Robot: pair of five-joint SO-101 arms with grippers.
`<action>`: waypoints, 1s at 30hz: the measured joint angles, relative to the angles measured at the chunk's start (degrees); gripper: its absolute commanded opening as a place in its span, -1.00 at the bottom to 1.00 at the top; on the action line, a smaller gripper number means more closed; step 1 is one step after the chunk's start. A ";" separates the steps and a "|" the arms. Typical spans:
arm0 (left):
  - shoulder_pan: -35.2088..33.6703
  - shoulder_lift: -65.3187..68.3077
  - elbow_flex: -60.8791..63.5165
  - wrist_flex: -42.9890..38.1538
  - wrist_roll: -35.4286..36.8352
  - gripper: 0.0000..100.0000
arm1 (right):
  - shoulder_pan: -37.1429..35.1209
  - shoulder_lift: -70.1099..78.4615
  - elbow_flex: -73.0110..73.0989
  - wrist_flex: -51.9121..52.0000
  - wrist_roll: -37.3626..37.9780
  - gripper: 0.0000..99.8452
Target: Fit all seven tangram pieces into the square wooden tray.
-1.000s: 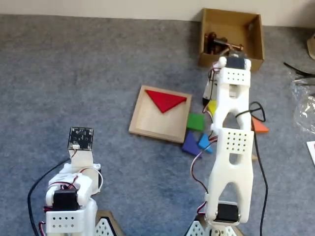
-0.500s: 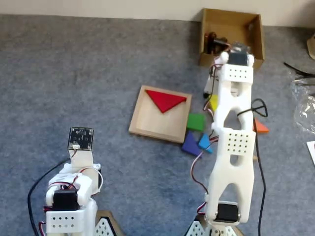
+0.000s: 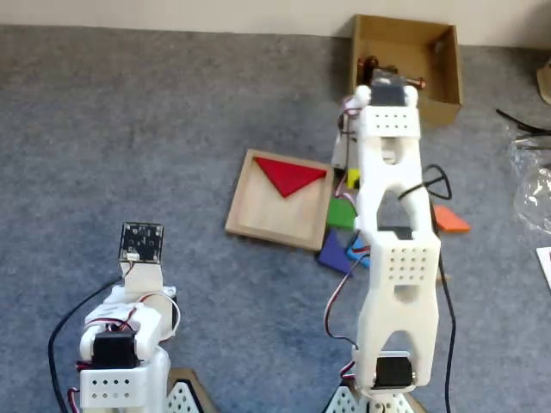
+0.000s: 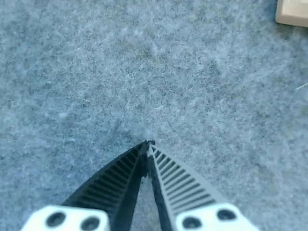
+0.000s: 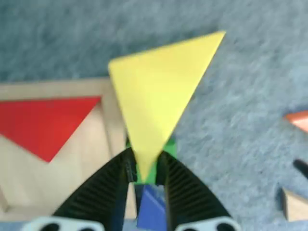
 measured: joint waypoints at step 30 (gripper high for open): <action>0.00 0.00 0.00 0.00 0.00 -0.99 | 0.18 -2.55 7.12 -2.55 0.00 -0.63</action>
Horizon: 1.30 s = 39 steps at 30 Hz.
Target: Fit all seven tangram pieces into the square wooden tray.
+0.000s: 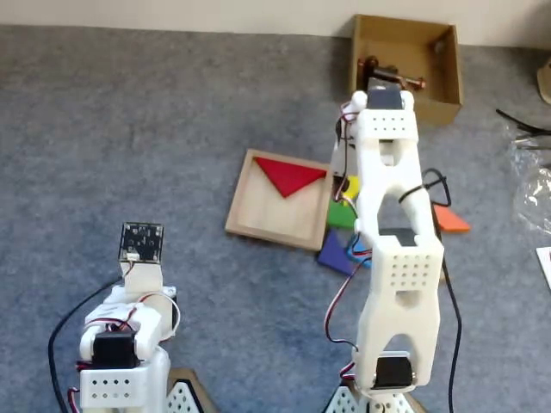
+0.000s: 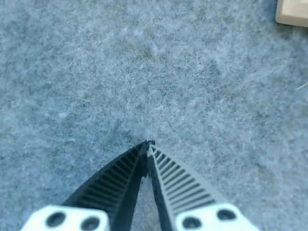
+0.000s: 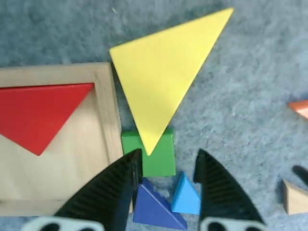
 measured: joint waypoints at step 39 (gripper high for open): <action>0.00 0.00 0.00 0.00 0.00 -0.99 | 0.00 14.24 -9.05 -7.38 -8.44 -0.04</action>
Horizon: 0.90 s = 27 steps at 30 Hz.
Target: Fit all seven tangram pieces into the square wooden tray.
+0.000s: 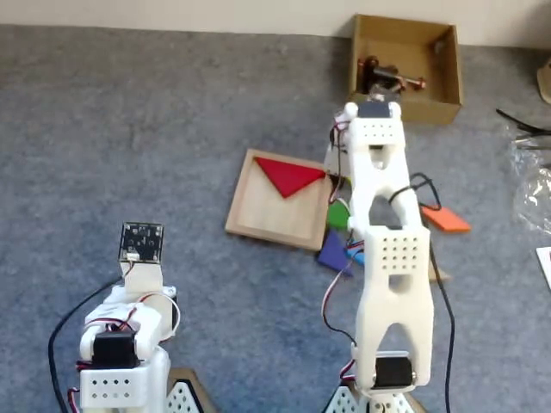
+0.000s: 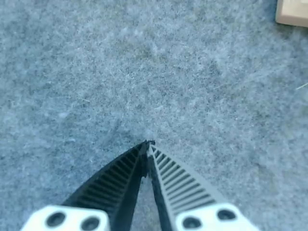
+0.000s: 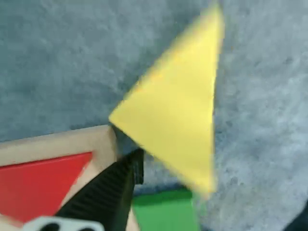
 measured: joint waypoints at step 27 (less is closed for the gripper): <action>0.00 0.00 0.00 0.00 0.00 -0.99 | -0.53 0.26 -14.95 4.40 2.02 -0.04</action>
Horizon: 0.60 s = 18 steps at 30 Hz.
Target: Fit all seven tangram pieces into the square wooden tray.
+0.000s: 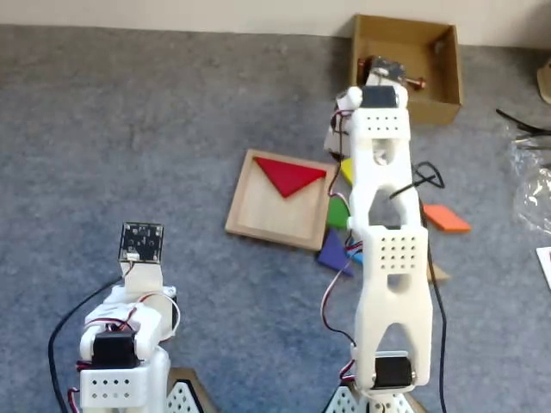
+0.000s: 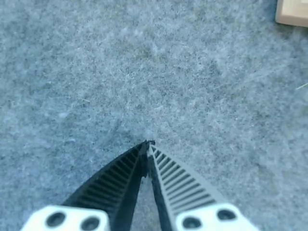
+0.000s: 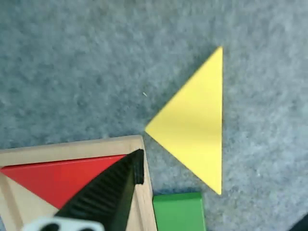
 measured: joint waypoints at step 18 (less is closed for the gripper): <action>0.00 0.00 0.00 0.00 0.00 -0.99 | -1.49 5.10 -0.18 -6.86 -0.44 -0.04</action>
